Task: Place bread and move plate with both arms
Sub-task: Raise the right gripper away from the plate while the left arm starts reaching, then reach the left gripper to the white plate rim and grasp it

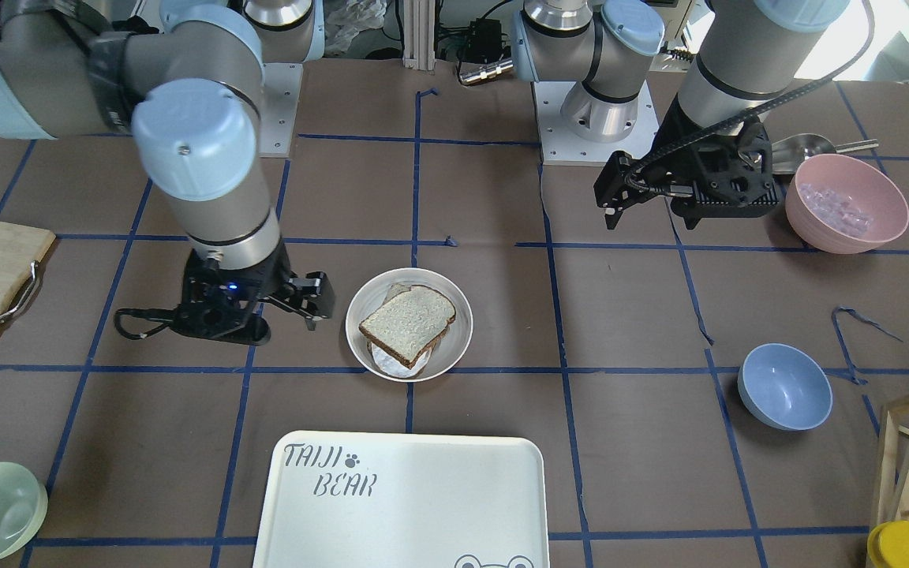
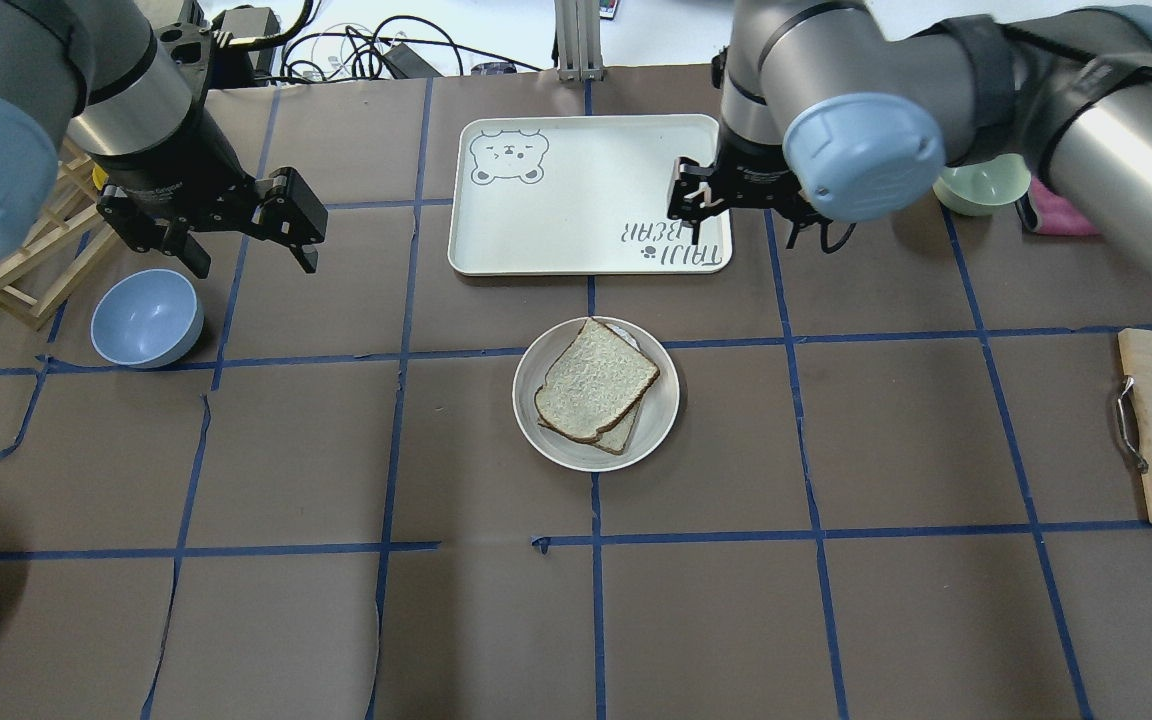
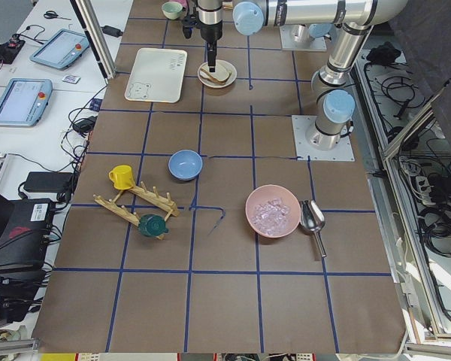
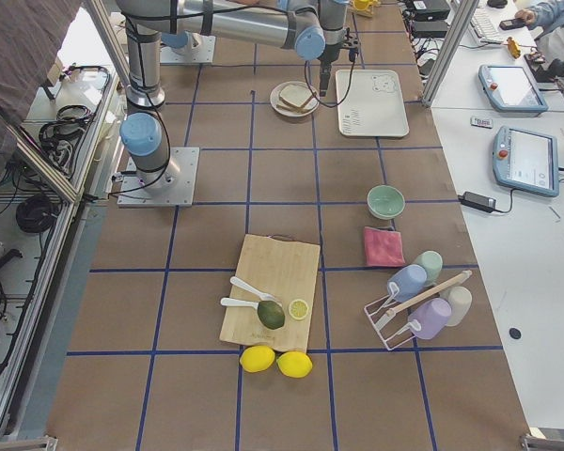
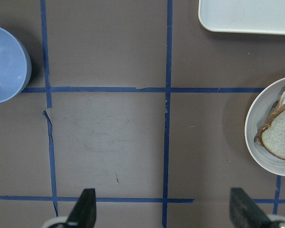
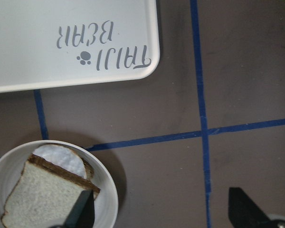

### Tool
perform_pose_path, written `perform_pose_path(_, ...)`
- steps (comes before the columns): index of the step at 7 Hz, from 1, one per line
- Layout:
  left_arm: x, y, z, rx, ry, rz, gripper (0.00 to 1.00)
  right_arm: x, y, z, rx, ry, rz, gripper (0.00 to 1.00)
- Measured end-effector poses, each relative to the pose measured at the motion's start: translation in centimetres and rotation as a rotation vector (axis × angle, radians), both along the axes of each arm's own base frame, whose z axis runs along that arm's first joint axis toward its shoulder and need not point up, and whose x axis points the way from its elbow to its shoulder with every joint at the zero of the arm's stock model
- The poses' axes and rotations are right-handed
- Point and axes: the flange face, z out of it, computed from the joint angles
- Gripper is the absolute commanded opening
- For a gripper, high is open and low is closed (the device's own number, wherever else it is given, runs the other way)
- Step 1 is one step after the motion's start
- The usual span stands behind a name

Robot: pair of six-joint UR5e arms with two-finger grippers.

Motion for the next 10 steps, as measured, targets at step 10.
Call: perform_pose_path(10,-11.1,-5.3,-20.3,-0.046,0.113,-0.288,0.71,-3.0,2.9,6.9,-0.054,0.009,0.145,1.0)
